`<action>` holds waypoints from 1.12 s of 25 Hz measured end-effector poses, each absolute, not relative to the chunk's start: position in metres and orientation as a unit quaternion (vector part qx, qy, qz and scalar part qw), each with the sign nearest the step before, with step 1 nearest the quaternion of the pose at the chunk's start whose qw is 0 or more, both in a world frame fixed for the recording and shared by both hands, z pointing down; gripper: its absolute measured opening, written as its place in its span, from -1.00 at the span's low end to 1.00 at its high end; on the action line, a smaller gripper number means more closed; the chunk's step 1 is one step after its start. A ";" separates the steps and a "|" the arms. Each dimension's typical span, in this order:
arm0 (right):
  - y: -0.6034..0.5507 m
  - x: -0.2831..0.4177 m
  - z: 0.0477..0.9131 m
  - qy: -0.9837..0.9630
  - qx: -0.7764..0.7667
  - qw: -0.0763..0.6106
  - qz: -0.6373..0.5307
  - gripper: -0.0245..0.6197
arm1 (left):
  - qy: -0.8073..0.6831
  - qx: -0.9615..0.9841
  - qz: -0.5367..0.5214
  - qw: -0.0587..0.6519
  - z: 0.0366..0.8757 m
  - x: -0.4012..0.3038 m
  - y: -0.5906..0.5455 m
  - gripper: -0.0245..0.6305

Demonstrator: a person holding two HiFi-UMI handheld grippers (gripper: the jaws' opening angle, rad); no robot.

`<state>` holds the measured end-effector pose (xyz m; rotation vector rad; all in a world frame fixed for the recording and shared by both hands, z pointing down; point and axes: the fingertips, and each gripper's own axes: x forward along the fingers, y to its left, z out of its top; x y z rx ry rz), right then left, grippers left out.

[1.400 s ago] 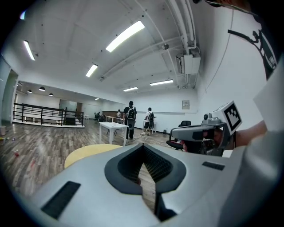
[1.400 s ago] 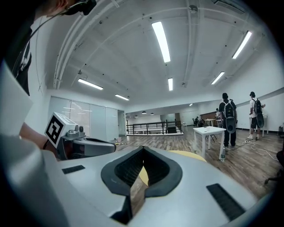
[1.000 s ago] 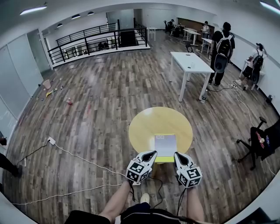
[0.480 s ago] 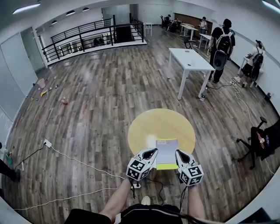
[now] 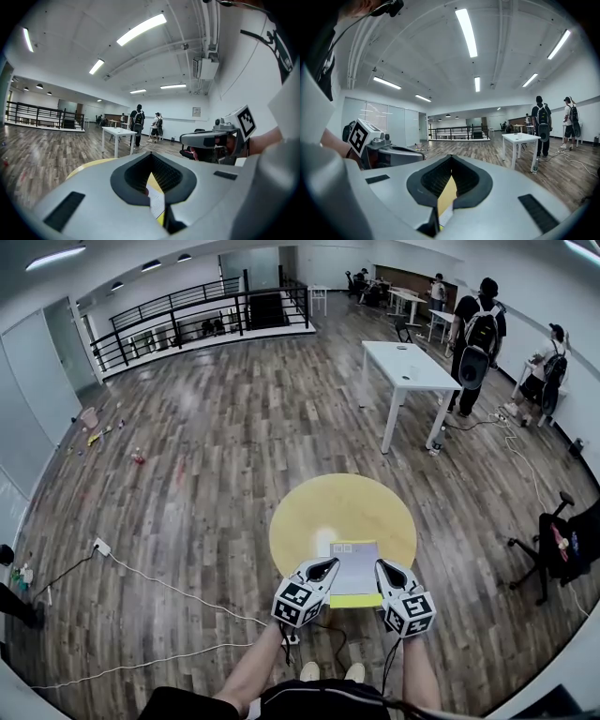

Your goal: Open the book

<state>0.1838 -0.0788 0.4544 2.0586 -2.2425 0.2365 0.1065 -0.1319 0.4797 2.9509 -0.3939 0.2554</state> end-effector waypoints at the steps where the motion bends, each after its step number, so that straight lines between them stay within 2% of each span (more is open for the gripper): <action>1: -0.078 0.186 0.455 -0.735 0.672 0.045 0.078 -0.91 | -0.132 0.985 0.086 0.077 0.480 0.109 -0.130 -0.93; 9: -0.065 0.196 0.476 -0.743 0.660 0.049 0.100 -0.91 | -0.140 0.981 0.106 0.085 0.501 0.118 -0.114 -0.93; 28: -0.046 0.197 0.564 -0.742 0.638 0.066 0.193 -0.91 | -0.154 0.960 0.167 0.165 0.588 0.114 -0.088 -0.93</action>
